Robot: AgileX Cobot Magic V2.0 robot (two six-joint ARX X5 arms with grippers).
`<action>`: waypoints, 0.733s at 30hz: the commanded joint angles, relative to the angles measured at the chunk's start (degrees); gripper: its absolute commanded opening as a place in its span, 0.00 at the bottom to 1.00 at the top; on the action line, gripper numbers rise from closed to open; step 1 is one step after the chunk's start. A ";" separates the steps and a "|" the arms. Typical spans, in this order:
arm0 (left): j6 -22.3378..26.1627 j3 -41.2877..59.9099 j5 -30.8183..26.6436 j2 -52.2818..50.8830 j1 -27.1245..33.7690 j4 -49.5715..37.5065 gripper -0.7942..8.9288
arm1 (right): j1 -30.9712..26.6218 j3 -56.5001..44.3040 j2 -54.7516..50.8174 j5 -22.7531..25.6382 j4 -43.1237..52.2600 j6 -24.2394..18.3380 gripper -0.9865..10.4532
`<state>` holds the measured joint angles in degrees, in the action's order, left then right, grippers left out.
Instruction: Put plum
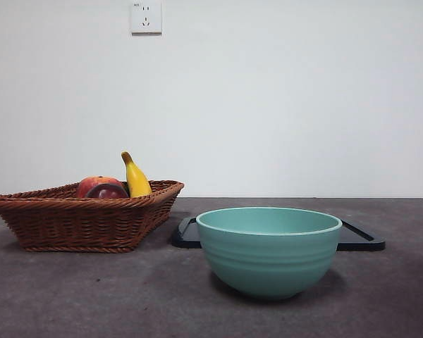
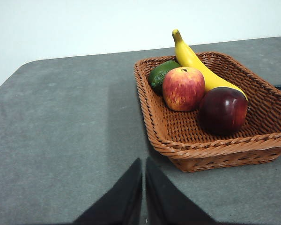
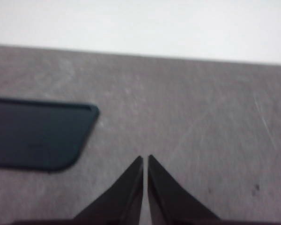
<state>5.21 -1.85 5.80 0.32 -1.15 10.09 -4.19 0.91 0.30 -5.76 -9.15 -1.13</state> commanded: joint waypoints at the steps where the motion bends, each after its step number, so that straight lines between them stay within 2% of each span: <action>1: -0.15 1.16 -0.13 -0.13 0.07 0.57 0.09 | -0.11 -0.31 -0.09 0.42 -0.81 0.98 0.09; 22: -0.15 1.16 -0.13 -0.13 0.07 0.57 0.09 | -0.09 -0.26 -0.09 -0.17 0.13 1.14 0.09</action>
<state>5.21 -1.85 5.80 0.32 -1.15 10.09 -4.19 0.93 0.30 -5.85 -9.37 -0.60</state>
